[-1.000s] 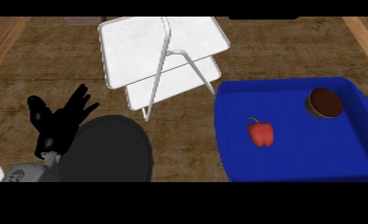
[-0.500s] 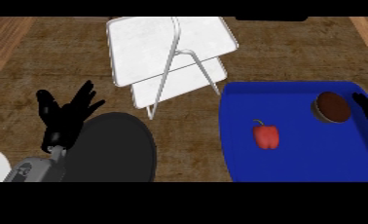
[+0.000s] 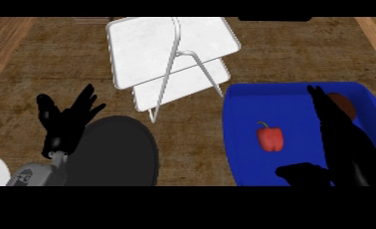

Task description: Pick the bell pepper from the tray and place it in the tiered shelf

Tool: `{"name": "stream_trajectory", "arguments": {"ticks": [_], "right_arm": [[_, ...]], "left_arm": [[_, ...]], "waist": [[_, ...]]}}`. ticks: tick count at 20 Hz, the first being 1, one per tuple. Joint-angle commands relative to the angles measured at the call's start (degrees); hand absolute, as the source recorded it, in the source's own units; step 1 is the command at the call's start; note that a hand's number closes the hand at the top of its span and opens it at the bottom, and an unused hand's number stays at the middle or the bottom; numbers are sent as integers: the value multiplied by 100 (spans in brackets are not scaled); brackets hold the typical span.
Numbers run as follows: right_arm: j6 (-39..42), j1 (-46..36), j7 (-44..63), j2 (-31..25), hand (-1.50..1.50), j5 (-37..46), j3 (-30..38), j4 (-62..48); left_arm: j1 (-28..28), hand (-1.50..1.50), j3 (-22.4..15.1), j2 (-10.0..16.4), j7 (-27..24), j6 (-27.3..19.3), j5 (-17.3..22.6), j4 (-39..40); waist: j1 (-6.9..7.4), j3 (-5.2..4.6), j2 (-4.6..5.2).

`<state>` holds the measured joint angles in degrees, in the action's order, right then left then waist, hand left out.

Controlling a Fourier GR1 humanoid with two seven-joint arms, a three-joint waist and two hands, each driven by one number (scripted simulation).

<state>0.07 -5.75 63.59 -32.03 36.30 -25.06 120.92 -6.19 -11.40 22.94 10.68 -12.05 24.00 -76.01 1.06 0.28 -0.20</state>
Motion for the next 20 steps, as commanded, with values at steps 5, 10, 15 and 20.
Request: {"name": "stream_trajectory", "arguments": {"ticks": [5, 10, 15, 20], "right_arm": [[274, -113, 759, 686, -150, 780, -265, -709], [190, 116, 768, 1140, -150, 1506, -536, -911], [516, 291, 748, 1313, -150, 1714, -476, -727], [345, 126, 446, 1677, -150, 1995, -144, -1493]], "left_arm": [[275, 0, 70, -66, -110, 180, -89, 285], [285, 0, 183, 43, 197, 143, -96, -59], [181, 0, 143, -163, 114, 161, -250, 206], [252, 0, 189, -258, 134, 99, -362, 198]], "waist": [[-95, -33, 25], [-92, -28, 14], [-149, -30, 12], [-122, -29, 21]]}}
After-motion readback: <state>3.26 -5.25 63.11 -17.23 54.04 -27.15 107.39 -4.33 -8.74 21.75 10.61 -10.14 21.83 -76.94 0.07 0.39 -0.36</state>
